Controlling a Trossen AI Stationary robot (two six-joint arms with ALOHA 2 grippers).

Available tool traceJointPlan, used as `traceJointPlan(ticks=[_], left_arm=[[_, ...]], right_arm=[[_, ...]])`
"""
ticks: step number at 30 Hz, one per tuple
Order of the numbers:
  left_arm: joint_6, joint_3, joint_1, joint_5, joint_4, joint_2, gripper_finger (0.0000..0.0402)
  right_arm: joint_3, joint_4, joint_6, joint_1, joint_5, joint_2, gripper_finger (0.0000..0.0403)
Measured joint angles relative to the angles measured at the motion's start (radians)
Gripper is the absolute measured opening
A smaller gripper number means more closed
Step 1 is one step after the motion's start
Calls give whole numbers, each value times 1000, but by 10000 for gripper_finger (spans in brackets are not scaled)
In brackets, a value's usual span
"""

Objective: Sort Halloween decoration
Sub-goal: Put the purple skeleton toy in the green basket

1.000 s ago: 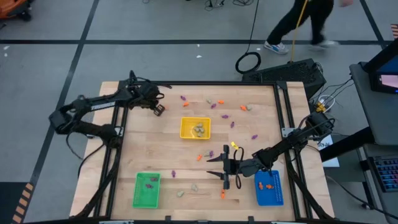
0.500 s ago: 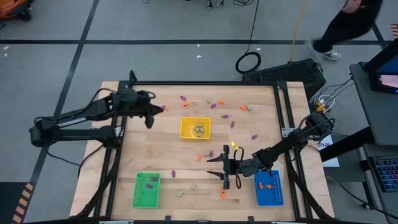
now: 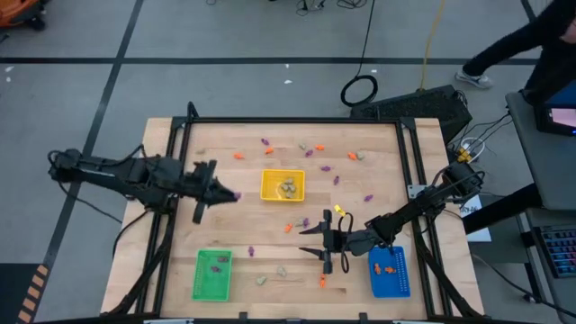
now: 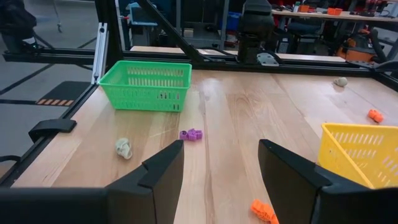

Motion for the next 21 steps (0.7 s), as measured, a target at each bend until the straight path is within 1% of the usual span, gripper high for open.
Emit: traceJointPlan(ticks=[3, 6, 11, 14, 17, 21], left_arm=[[0, 0, -113, -48, 1, 25, 22], [-1, 0, -218, -118, 2, 57, 22], [-27, 0, -360, -278, 6, 107, 22], [-26, 0, -428, -362, 42, 139, 22], [26, 0, -464, -376, 92, 159, 22], [172, 0, -486, -376, 125, 164, 22]], right_arm=[[0, 0, 0, 0, 0, 0, 192], [0, 0, 0, 0, 0, 0, 192], [0, 0, 4, 0, 0, 0, 192], [0, 0, 4, 0, 0, 0, 192], [0, 0, 4, 0, 0, 0, 192], [0, 0, 5, 0, 0, 0, 192]])
